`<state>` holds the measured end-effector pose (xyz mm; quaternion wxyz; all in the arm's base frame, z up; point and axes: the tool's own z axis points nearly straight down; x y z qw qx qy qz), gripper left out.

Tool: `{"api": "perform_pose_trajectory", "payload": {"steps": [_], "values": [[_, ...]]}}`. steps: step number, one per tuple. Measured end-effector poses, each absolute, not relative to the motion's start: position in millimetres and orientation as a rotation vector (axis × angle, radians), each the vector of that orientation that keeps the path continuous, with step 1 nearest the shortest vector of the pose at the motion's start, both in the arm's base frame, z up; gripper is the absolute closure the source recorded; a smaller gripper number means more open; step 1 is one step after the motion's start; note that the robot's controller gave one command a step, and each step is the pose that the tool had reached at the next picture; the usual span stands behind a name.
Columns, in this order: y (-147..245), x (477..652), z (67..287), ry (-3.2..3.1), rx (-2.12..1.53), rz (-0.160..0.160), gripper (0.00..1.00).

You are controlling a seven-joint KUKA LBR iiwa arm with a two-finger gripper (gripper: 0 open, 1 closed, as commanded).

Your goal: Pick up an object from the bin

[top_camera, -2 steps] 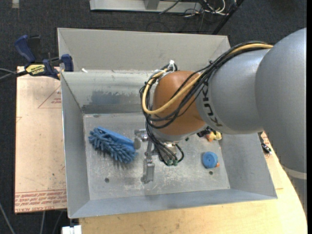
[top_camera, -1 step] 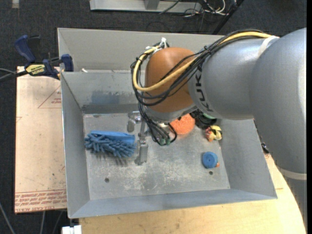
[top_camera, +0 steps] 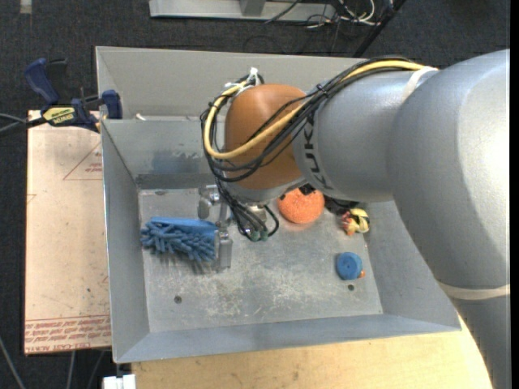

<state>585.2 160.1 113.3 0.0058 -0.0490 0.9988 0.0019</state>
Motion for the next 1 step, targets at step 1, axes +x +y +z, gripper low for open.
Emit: {"api": "perform_pose_trajectory", "payload": {"steps": [1], "values": [[181.0, 584.0, 79.6, 3.112, -0.439, 0.004, 0.0]]}}
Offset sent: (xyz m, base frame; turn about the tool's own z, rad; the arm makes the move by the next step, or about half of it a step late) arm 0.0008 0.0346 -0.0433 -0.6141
